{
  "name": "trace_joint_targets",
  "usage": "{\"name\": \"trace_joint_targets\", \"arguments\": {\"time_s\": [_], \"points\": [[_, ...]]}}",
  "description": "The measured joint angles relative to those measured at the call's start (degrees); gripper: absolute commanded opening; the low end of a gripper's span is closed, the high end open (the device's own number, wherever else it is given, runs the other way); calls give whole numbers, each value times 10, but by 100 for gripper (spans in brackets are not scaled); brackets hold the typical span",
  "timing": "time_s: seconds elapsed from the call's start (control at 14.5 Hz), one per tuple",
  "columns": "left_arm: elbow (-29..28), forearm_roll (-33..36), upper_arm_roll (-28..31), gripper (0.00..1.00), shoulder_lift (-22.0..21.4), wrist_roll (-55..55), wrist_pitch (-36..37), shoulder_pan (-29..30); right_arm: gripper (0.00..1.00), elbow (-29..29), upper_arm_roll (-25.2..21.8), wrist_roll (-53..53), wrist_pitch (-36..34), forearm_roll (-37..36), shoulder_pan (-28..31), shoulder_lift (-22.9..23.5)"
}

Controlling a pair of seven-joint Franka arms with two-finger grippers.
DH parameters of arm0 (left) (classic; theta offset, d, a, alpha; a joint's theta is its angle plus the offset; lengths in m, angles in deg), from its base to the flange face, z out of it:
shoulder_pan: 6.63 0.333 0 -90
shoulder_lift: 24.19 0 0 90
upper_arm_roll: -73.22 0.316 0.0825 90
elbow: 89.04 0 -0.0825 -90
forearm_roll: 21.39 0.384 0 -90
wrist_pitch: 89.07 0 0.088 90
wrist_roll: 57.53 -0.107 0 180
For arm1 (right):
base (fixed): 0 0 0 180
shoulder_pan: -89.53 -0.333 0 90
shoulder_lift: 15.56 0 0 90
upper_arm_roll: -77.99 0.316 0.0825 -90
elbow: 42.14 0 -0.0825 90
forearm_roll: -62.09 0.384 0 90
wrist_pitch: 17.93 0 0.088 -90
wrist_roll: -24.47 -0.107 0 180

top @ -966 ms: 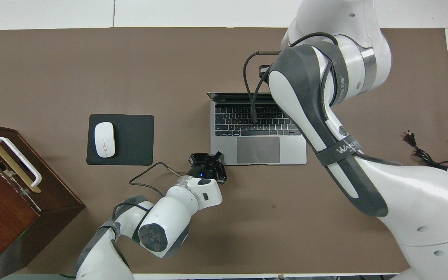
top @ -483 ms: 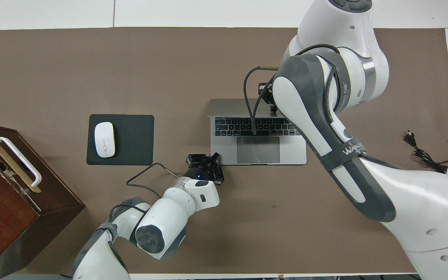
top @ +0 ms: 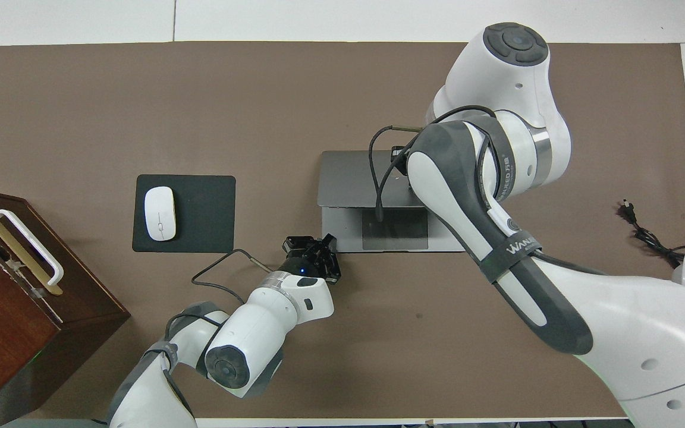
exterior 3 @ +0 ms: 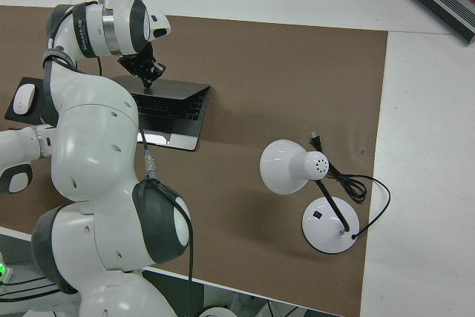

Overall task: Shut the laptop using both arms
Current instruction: 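Push the laptop lid down toward the keyboard with the right gripper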

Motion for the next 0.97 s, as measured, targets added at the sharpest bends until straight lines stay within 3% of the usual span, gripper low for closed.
{"name": "trace_joint_targets", "arguments": {"time_s": [0.34, 0.97], "points": [[-1, 0, 0, 0, 0, -1, -1, 0, 0, 26, 0, 0, 17, 0, 0, -5], [-1, 0, 0, 0, 0, -2, -1, 0, 0, 110, 0, 0, 111, 0, -7, -5]]}}
